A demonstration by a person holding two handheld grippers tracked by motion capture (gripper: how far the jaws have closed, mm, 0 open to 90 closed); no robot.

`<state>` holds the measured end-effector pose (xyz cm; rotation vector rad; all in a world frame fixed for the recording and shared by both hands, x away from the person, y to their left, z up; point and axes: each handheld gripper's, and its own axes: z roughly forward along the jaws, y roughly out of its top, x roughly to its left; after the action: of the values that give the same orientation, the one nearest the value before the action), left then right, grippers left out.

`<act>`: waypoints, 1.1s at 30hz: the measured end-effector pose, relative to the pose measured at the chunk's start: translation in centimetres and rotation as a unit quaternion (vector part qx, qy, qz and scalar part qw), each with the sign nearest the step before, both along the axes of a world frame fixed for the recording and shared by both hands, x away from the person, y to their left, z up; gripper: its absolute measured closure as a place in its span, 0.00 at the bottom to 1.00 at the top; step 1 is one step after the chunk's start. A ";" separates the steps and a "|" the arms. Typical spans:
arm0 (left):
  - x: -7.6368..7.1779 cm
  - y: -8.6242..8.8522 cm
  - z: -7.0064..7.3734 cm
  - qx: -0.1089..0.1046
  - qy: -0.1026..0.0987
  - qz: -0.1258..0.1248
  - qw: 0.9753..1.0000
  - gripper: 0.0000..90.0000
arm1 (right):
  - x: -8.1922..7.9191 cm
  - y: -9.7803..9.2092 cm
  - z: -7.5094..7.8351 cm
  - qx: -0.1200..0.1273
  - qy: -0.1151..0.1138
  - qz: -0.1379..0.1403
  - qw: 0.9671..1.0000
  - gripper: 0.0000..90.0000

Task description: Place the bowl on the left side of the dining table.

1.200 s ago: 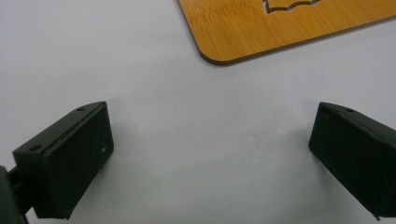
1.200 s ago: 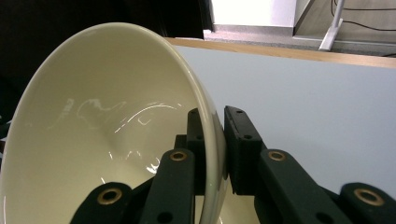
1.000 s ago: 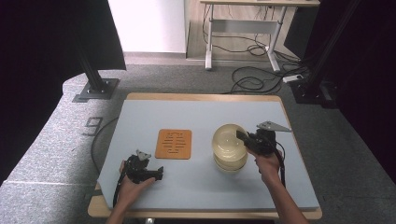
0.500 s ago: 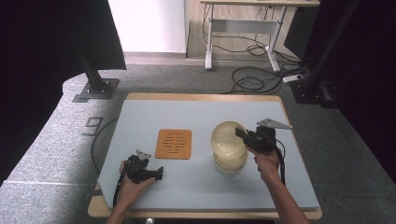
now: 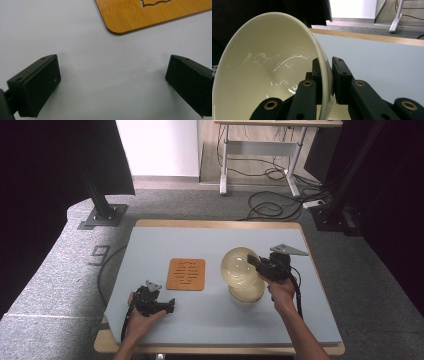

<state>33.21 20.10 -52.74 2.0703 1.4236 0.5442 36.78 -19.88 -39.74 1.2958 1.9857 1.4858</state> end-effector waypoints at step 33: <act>0.0 0.0 0.0 0.000 0.001 0.000 1.000 0.00 | 0.9 2.0 0.8 -0.004 0.002 0.006 1.000 0.90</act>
<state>33.22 20.10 -52.73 2.0707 1.4249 0.5434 37.65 -17.83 -38.99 1.2857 2.0030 1.4815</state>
